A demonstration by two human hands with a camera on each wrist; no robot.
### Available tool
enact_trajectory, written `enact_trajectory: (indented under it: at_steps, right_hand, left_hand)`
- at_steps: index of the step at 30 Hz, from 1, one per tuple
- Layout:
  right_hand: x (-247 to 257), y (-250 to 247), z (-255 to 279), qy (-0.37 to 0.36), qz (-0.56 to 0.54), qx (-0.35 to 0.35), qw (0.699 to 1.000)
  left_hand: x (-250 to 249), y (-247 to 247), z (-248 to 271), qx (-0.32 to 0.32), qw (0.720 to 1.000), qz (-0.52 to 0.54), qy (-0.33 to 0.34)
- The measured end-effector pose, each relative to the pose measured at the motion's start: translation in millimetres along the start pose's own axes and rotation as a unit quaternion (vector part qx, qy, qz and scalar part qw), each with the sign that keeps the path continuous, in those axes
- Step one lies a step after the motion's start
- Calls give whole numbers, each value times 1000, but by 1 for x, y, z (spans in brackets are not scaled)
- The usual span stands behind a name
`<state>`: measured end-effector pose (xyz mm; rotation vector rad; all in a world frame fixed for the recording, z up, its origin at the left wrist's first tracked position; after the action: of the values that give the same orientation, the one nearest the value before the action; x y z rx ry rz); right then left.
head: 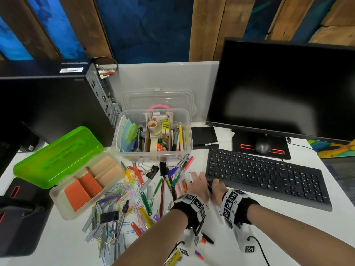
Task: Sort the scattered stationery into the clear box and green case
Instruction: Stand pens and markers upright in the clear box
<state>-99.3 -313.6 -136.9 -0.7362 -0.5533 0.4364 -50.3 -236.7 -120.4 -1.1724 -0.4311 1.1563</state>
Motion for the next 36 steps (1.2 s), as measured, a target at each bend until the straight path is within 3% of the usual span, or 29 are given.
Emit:
enact_trajectory:
  at_steps: [4, 9, 16, 23, 31, 36]
  right_hand:
    - [1, -2, 0, -20, 36, 9, 999]
    - [4, -1, 0, -17, 39, 23, 999]
    - [4, -2, 1, 0, 35, 83, 996]
    - [6, -15, 8, 12, 40, 78, 996]
    - [-5, -14, 7, 50, -6, 92, 994]
    - [1, -26, 9, 64, -95, 106, 988]
  left_hand:
    - [3, -3, 0, 37, 999, -15, 37]
    - [6, -6, -2, 57, 998, 20, 9]
    - [8, -8, -1, 54, 998, 20, 30]
    - [6, -17, 1, 59, 997, -39, 20]
    - [10, -25, 9, 50, 999, -12, 17]
    - [17, -41, 16, 62, 997, 39, 6]
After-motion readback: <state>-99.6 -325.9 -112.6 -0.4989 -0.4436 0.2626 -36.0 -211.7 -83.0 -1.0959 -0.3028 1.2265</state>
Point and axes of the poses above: each hand's wrist, its own z-axis away from the middle knuckle, its own y-axis out of the palm, x = y × z, the point moved 6 cm from there along -z, towards the middle knuckle, and after that the axes turned 7 degrees about -z, right-handed, at the moved point
